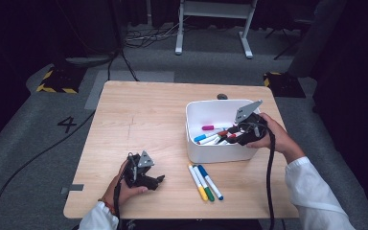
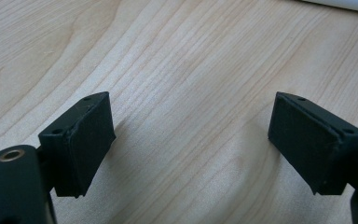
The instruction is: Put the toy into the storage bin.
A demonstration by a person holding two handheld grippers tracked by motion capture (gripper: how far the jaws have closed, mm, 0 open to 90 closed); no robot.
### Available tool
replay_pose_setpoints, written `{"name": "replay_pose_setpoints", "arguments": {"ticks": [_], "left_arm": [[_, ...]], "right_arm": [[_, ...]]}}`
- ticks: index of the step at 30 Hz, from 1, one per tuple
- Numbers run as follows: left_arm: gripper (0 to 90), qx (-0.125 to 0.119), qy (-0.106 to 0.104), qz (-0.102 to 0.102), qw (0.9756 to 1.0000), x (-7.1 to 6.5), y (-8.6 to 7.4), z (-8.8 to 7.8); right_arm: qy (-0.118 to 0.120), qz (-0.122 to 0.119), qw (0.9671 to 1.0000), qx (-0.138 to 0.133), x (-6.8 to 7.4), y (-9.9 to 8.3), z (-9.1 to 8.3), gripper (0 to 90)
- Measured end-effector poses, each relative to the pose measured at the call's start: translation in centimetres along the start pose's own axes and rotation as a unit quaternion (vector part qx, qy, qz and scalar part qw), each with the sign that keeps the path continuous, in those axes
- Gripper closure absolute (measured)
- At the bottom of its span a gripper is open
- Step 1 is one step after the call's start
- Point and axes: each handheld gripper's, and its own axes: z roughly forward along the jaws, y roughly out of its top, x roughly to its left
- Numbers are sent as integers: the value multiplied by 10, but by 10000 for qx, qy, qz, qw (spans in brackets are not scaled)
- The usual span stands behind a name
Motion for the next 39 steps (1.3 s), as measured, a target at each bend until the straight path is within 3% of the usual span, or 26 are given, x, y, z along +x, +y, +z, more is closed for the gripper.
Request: {"name": "replay_pose_setpoints", "arguments": {"ticks": [4,7,13,16,19,22,26,30,34,39], "left_arm": [[144,5,10,-1,10000,0,0,0],[144,4,1,-7,10000,0,0,0],[145,2,7,5,10000,0,0,0],[144,2,16,10,10000,0,0,0],[144,-8,37,-6,10000,0,0,0],[144,-9,39,-9,10000,0,0,0],[144,-13,35,-8,10000,0,0,0],[144,-8,42,-7,10000,0,0,0],[144,-6,44,-10,10000,0,0,0],[145,-9,43,-5,10000,0,0,0]], "right_arm": [[-171,100,9986,-486,2,-4,-9,525],[-308,260,9944,-976,5,-9,-20,489],[-707,507,9797,-1807,20,-20,-51,442],[-761,608,9716,-2156,29,-27,-67,426],[-919,612,9658,-2347,42,-36,-78,407],[-947,589,9633,-2441,56,-45,-84,401],[-914,589,9640,-2428,74,-59,-82,399],[-834,593,9662,-2366,93,-70,-69,402],[-765,563,9701,-2235,109,-77,-44,420],[-418,540,9791,-1914,118,-74,2,475]]}}
